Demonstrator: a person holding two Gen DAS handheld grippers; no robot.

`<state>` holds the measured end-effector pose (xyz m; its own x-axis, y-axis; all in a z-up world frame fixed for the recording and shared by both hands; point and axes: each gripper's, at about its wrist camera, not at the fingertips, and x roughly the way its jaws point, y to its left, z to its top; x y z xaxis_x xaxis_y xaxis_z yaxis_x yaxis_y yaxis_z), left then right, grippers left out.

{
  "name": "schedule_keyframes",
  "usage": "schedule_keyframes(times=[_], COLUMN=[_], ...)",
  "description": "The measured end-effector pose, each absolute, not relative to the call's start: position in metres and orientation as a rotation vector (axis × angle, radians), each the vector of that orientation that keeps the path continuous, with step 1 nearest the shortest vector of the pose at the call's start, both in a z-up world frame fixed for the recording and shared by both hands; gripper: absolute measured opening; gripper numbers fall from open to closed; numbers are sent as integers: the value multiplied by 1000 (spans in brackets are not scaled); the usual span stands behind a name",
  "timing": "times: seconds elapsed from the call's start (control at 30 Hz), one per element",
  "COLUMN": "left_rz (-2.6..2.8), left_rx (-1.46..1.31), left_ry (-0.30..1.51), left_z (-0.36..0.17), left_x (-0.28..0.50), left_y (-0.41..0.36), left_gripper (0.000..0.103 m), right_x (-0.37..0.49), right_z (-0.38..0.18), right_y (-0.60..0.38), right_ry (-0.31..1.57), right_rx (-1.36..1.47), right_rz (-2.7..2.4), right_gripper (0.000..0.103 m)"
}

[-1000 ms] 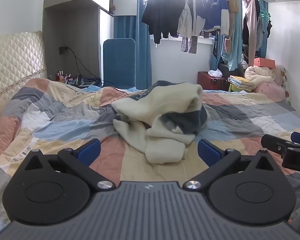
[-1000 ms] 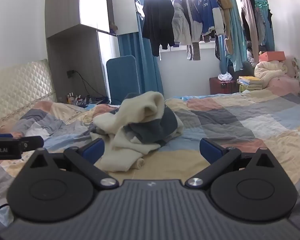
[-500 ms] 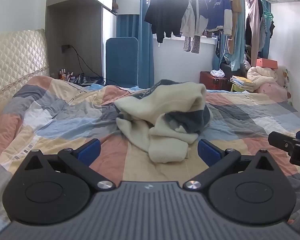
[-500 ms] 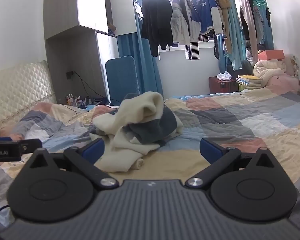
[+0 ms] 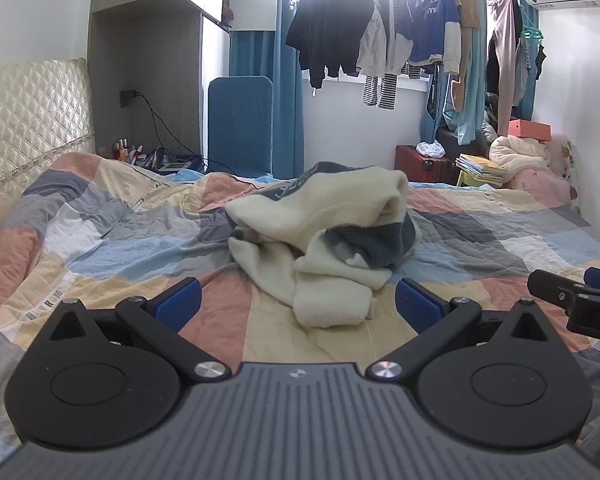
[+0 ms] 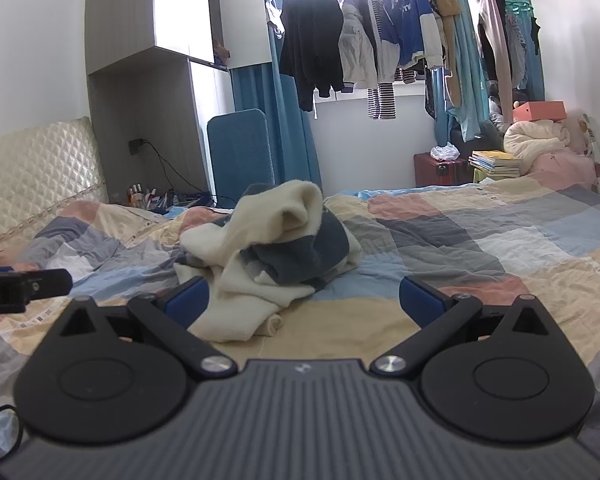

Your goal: Fold large clothes

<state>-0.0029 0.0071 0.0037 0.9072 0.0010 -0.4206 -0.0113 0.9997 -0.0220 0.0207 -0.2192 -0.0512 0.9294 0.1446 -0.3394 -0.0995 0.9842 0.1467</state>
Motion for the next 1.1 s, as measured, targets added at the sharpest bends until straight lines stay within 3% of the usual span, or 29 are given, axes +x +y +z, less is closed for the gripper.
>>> schedule_keyframes(times=[1.1], left_rz=[15], left_rx=[-23], left_ry=[442], left_z=[-3], left_x=[-2], left_y=[10], left_gripper=[103], right_x=[19], right_z=[-55], right_y=[-216], right_ry=[361], right_rx=[87], right_rz=[98], right_gripper=[103])
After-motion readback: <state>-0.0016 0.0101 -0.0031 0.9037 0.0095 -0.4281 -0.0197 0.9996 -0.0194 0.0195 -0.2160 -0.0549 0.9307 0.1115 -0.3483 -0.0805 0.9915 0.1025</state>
